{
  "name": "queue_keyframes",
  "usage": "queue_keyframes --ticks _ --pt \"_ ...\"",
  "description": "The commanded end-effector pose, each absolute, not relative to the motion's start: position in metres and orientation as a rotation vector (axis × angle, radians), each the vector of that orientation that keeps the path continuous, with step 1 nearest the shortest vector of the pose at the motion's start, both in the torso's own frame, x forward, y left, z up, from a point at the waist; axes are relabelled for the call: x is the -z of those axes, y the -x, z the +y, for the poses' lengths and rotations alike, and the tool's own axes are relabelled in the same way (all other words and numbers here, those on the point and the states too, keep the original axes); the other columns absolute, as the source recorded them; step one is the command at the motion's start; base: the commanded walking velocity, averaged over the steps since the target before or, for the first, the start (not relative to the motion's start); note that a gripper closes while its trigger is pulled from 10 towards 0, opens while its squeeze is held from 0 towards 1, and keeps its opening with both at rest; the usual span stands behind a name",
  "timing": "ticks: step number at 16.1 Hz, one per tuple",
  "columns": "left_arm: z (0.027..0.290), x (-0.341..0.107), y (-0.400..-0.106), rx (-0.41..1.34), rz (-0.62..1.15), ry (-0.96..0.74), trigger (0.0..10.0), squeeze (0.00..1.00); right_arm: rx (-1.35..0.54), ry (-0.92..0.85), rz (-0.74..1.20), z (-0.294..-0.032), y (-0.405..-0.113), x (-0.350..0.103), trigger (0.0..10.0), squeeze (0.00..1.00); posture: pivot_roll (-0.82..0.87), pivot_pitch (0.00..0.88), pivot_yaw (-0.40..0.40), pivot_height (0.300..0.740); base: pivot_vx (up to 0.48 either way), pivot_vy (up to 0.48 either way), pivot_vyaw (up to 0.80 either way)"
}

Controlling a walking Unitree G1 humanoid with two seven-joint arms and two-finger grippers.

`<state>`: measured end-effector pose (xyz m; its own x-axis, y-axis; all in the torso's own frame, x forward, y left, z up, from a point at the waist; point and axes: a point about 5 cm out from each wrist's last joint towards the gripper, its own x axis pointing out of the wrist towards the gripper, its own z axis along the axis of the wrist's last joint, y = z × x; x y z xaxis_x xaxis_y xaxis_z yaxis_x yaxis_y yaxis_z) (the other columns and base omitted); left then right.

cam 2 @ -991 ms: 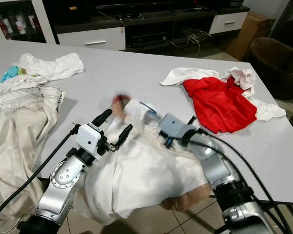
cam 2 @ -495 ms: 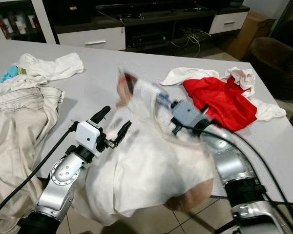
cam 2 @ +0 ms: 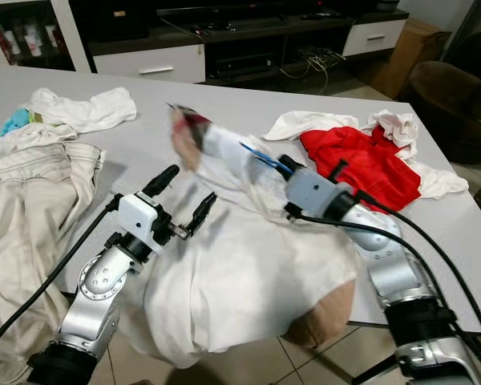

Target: Hang hanger

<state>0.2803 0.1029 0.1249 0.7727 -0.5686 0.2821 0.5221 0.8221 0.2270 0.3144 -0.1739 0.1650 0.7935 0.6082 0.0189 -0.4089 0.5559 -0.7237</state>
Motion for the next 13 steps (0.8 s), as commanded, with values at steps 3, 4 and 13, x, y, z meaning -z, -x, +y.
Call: queue_keyframes --ticks 3,4,13 --pt "0.096 -0.140 -0.282 0.609 -0.431 -0.151 10.0 1.00 -0.629 0.760 -0.348 -0.156 -0.317 -0.173 0.0 0.00 -0.03 0.000 -0.030 0.740 0.000 0.000 0.00" --pt "0.097 -0.141 -0.285 0.590 -0.433 -0.155 10.0 1.00 -0.639 0.756 -0.354 -0.152 -0.317 -0.173 0.0 0.00 -0.03 0.000 -0.036 0.740 0.000 0.000 0.00" --pt "0.090 -0.148 -0.285 0.634 -0.491 -0.127 10.0 1.00 -0.544 0.768 -0.302 -0.150 -0.331 -0.172 0.0 0.00 -0.03 0.000 -0.044 0.740 0.000 0.000 0.00"
